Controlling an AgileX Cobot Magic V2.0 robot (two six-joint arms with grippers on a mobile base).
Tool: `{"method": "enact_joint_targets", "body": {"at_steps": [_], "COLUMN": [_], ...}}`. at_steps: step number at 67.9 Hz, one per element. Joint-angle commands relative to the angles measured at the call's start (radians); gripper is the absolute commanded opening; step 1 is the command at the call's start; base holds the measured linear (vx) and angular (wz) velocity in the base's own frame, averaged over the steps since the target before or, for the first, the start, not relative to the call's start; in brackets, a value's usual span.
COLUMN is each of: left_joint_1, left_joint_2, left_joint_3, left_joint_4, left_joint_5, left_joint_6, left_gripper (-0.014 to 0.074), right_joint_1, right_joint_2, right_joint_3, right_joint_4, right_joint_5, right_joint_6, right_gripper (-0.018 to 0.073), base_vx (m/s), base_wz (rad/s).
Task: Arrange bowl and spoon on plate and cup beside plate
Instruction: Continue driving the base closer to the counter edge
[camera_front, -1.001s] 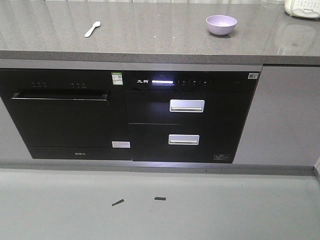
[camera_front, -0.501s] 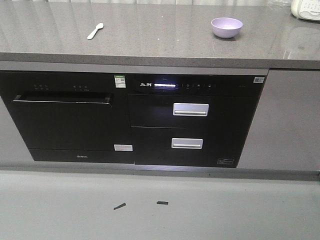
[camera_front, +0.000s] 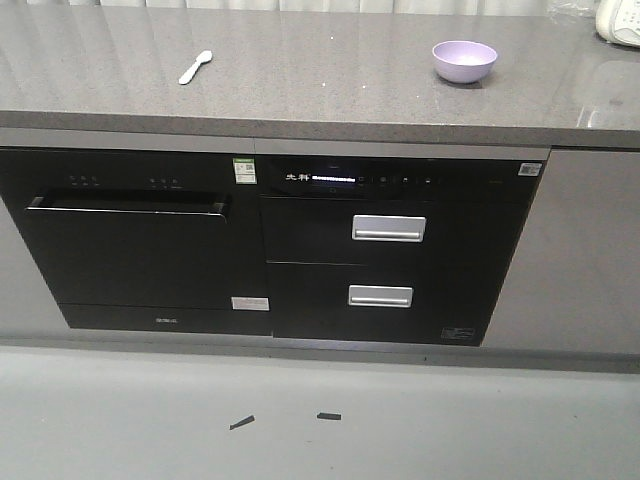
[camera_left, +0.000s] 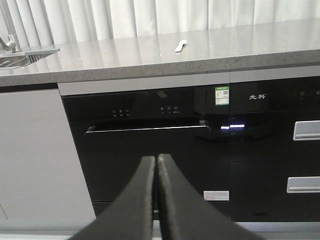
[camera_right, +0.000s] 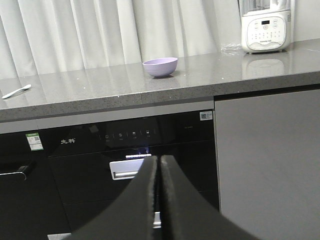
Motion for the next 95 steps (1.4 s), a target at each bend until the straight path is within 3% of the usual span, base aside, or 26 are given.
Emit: {"method": "enact_joint_targets", "body": {"at_steps": [1, 95], "left_joint_1": [0.001, 0.001], "left_joint_2": [-0.015, -0.015], "left_joint_3": [-0.008, -0.008], "left_joint_4": [-0.009, -0.009], "left_joint_5": [-0.078, -0.078], "left_joint_6": [-0.004, -0.004], "left_gripper": [-0.0006, -0.0006], "right_joint_1": [-0.005, -0.005], "right_joint_2": [-0.008, -0.008], "right_joint_3": [0.004, 0.004], "right_joint_4": [-0.010, -0.010], "right_joint_5": [-0.077, -0.077], "right_joint_6": [-0.006, -0.006], "right_gripper": [-0.0003, -0.0003], "base_vx": [0.05, 0.07], "base_wz": [0.00, 0.01]}}
